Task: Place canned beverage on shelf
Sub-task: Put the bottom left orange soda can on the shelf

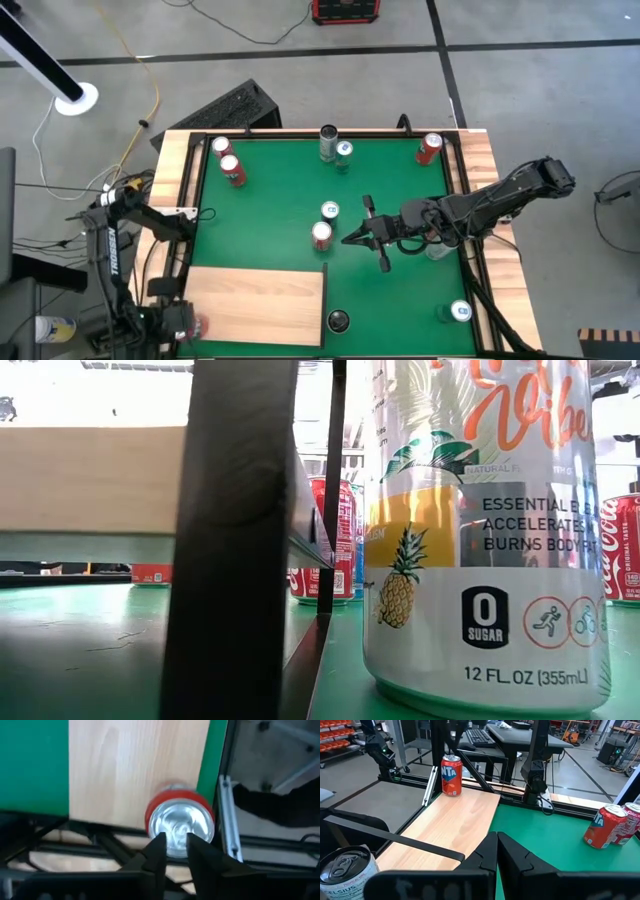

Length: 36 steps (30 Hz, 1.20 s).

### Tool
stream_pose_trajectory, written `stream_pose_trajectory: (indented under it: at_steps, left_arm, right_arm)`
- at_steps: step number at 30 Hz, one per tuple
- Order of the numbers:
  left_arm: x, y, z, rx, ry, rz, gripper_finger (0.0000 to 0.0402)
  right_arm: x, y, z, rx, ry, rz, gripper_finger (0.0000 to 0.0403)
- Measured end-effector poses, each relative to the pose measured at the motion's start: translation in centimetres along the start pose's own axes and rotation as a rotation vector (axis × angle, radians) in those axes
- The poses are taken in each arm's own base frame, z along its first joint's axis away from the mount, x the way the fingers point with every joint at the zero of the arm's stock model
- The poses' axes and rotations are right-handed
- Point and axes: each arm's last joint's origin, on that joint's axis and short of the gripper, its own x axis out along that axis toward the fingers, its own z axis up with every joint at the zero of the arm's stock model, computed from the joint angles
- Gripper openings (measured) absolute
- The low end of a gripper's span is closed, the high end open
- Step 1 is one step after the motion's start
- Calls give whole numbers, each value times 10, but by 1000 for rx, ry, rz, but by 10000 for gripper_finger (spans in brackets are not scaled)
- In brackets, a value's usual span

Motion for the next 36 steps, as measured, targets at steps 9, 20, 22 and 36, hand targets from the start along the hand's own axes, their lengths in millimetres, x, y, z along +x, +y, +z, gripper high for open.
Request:
stream_pose_trajectory:
  at_steps: [9, 20, 22, 36]
  left_arm:
    - [0, 1, 2, -20, -53, 19, 213]
    - [3, -1, 2, -85, -76, 6, 340]
    - [11, -2, 2, -79, -72, 5, 346]
    - [38, 2, -3, -22, -9, 52, 348]
  right_arm:
    - [0, 0, 1, 1, -8, 0, 36]
    - [0, 0, 1, -19, -6, 0, 26]
    - [0, 0, 1, -20, -6, 0, 25]
    - [0, 0, 1, -23, -6, 0, 25]
